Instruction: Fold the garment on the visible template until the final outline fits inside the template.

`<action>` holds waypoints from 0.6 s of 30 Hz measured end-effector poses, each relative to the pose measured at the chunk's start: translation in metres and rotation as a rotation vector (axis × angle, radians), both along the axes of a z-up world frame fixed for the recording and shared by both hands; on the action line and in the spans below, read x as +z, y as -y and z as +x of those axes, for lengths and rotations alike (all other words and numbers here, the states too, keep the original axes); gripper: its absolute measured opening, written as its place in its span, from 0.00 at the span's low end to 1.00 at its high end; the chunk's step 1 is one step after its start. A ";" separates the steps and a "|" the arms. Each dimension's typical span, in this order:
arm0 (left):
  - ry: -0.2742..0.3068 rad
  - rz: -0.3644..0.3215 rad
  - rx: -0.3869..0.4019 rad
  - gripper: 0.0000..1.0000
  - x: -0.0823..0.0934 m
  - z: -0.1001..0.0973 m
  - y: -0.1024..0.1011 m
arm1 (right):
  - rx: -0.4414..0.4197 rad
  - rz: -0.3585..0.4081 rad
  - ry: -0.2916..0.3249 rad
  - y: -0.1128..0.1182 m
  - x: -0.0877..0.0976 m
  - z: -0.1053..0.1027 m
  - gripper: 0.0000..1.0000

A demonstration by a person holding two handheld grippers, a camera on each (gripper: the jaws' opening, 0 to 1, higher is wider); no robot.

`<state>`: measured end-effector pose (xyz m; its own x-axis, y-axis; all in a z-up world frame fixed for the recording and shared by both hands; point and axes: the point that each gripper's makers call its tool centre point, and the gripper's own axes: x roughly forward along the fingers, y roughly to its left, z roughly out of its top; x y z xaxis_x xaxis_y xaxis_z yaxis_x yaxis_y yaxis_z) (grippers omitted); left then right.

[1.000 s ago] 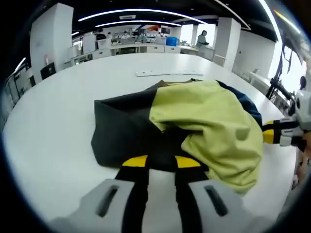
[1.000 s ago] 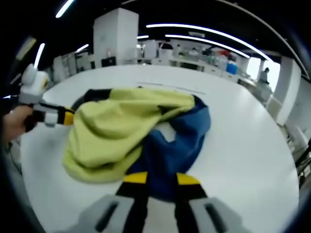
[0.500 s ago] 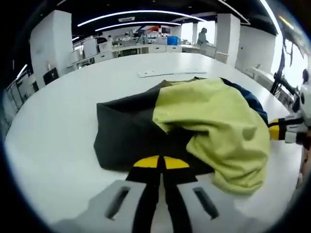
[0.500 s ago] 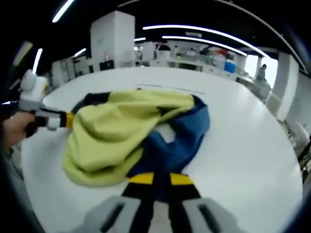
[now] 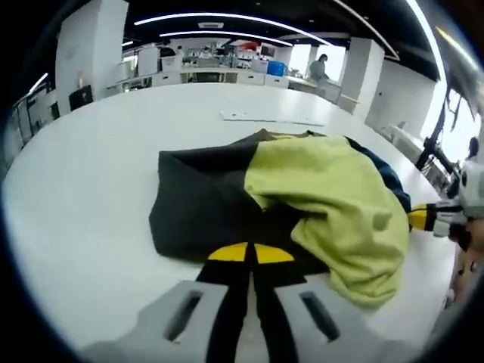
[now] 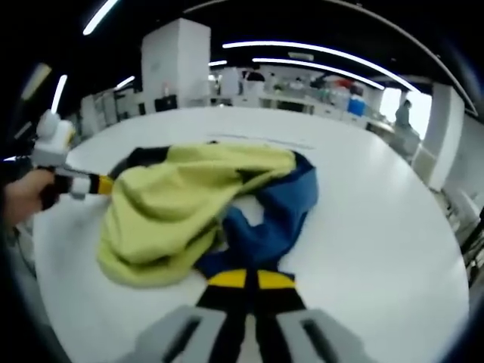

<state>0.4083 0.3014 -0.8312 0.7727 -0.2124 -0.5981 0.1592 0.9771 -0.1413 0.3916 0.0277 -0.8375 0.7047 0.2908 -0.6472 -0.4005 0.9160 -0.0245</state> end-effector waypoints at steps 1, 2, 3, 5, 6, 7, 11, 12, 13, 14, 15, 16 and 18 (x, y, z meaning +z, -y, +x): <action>0.004 -0.003 -0.002 0.00 0.002 0.000 -0.001 | -0.006 -0.002 0.001 0.004 -0.001 0.001 0.00; 0.009 -0.006 -0.002 0.00 0.005 0.000 -0.001 | -0.010 -0.004 0.001 0.006 -0.001 0.001 0.00; 0.014 -0.009 -0.002 0.00 0.008 0.000 -0.002 | -0.015 -0.006 0.001 0.009 0.000 0.001 0.00; 0.029 -0.015 -0.004 0.00 0.014 0.002 -0.004 | -0.022 -0.013 0.004 0.016 0.002 0.002 0.00; 0.040 -0.016 -0.004 0.00 0.021 0.001 -0.004 | -0.025 -0.016 0.007 0.018 0.003 0.003 0.00; 0.048 -0.018 -0.006 0.00 0.025 0.001 -0.005 | -0.028 -0.018 0.012 0.021 0.005 0.004 0.00; 0.077 -0.040 -0.009 0.00 0.037 0.001 -0.011 | -0.034 -0.035 0.020 0.031 0.010 0.008 0.00; 0.084 -0.045 -0.008 0.00 0.041 0.001 -0.013 | -0.035 -0.041 0.022 0.035 0.012 0.009 0.00; 0.092 -0.048 -0.007 0.00 0.044 0.001 -0.015 | -0.036 -0.047 0.023 0.037 0.013 0.011 0.00; 0.095 -0.049 -0.006 0.00 0.045 0.001 -0.016 | -0.039 -0.061 0.027 0.043 0.015 0.013 0.00; 0.102 -0.054 -0.004 0.00 0.049 -0.001 -0.019 | -0.042 -0.066 0.028 0.046 0.016 0.014 0.00; 0.105 -0.058 0.000 0.00 0.051 -0.001 -0.021 | -0.047 -0.072 0.035 0.051 0.019 0.016 0.00; 0.112 -0.063 0.005 0.00 0.054 -0.004 -0.028 | -0.059 -0.083 0.042 0.060 0.023 0.020 0.00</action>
